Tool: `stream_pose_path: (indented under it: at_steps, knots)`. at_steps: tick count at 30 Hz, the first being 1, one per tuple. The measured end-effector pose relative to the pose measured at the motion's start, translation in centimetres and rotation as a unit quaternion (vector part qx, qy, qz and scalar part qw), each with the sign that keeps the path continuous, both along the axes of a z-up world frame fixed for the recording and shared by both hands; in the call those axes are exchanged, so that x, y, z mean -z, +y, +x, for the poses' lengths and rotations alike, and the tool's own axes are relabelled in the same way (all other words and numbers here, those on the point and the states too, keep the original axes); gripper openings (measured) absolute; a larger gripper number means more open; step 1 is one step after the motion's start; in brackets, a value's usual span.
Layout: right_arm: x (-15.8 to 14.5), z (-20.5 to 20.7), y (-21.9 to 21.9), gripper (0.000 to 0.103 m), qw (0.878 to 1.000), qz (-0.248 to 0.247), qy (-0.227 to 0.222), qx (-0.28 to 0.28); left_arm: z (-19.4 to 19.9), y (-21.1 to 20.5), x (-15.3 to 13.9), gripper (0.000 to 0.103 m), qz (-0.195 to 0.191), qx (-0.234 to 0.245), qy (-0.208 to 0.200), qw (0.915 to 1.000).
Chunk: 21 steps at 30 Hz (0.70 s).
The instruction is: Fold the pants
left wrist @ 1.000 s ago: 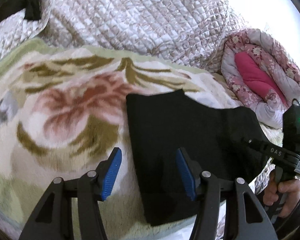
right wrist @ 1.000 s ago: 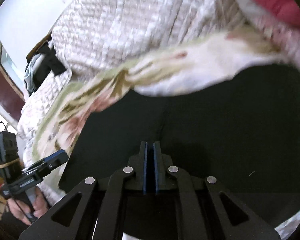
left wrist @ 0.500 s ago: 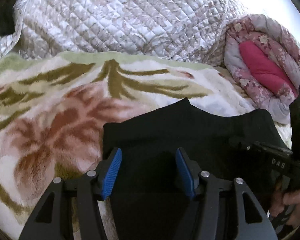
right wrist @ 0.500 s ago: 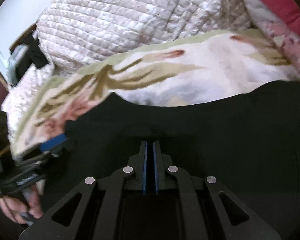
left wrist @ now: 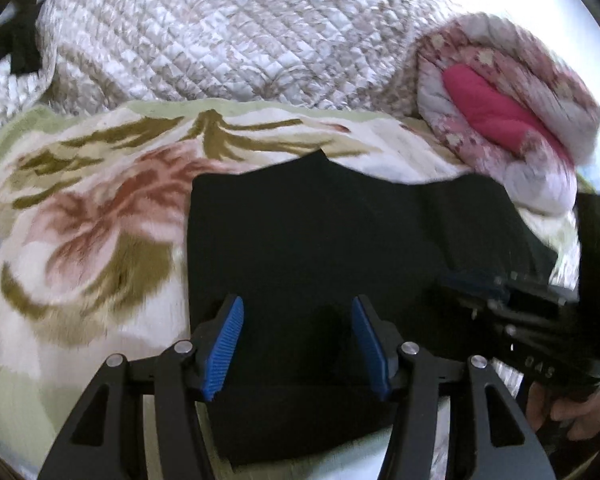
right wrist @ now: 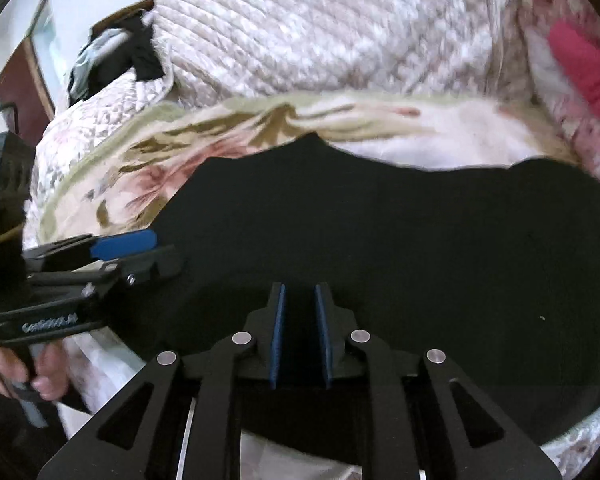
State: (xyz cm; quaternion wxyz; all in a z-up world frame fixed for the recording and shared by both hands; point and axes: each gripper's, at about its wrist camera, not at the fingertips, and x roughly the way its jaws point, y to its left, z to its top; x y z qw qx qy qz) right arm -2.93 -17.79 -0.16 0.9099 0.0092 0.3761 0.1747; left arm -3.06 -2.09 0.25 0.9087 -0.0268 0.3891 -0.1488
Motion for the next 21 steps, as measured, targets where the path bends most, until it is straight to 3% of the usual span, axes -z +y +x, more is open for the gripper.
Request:
stream_pose_path:
  at_steps: [11, 13, 15, 18, 21]
  knots:
    - [0.1, -2.4, 0.9, 0.027, 0.997, -0.07, -0.041, -0.007, -2.0, -0.8, 0.5, 0.059, 0.023, -0.012, -0.019, 0.9995]
    - [0.1, -2.1, -0.2, 0.036, 0.997, -0.067, -0.036, 0.012, -2.1, -1.0, 0.6, 0.059, 0.028, -0.013, -0.024, 0.9992]
    - [0.1, -1.5, -2.0, 0.036, 0.998, -0.038, -0.025, 0.039, -2.1, -1.0, 0.7, 0.059, 0.03, -0.014, -0.027, 0.9991]
    - [-0.4, -1.2, -4.2, 0.036, 0.994, -0.041, -0.026, 0.096, -2.1, -1.0, 0.7, 0.06, 0.028, -0.015, -0.026, 0.9992]
    - [-0.9, -1.2, -7.2, 0.037, 0.988, 0.002, -0.018, 0.156, -2.1, -1.0, 0.7, 0.06, 0.027, -0.015, -0.025, 0.9992]
